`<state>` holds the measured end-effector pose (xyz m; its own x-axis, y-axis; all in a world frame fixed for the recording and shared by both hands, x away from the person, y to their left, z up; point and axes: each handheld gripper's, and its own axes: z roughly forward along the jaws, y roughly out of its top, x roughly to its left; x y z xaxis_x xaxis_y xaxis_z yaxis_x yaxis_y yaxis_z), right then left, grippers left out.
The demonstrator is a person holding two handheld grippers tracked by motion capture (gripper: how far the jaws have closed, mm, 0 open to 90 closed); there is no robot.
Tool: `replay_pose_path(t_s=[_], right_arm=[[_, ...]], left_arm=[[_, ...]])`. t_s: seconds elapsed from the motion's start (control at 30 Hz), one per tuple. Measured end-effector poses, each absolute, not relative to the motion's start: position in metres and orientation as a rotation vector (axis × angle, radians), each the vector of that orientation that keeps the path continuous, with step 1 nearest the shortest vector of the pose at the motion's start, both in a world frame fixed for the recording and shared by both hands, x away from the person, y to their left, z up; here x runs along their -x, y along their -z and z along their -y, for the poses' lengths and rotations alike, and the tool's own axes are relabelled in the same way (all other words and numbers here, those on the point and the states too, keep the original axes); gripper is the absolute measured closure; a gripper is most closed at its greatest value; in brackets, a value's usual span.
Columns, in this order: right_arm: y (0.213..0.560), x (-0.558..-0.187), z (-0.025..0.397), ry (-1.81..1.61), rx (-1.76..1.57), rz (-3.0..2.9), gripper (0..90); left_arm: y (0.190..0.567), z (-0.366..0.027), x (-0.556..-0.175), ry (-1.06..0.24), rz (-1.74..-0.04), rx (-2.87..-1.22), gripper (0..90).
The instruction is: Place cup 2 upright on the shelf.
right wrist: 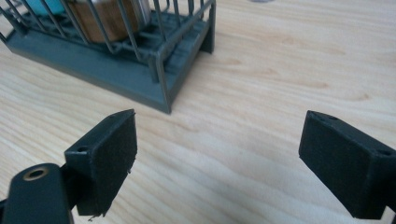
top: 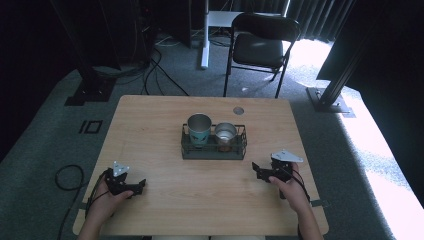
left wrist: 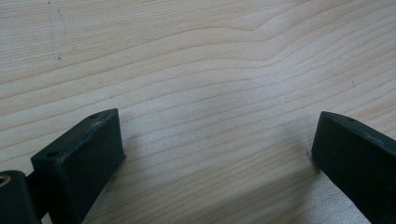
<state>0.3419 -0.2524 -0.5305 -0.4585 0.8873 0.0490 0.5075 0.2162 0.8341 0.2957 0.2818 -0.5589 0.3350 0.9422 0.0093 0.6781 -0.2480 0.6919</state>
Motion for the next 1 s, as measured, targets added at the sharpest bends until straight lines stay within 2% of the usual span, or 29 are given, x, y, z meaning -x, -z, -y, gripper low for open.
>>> replay_pose_path(t_s=[1.0], right_arm=[[0.558,-0.309,0.288,-0.96,-1.446,-2.036,11.1]], left_arm=[[0.559,-0.282,-0.296,-0.579,-1.415,-2.012,2.9]])
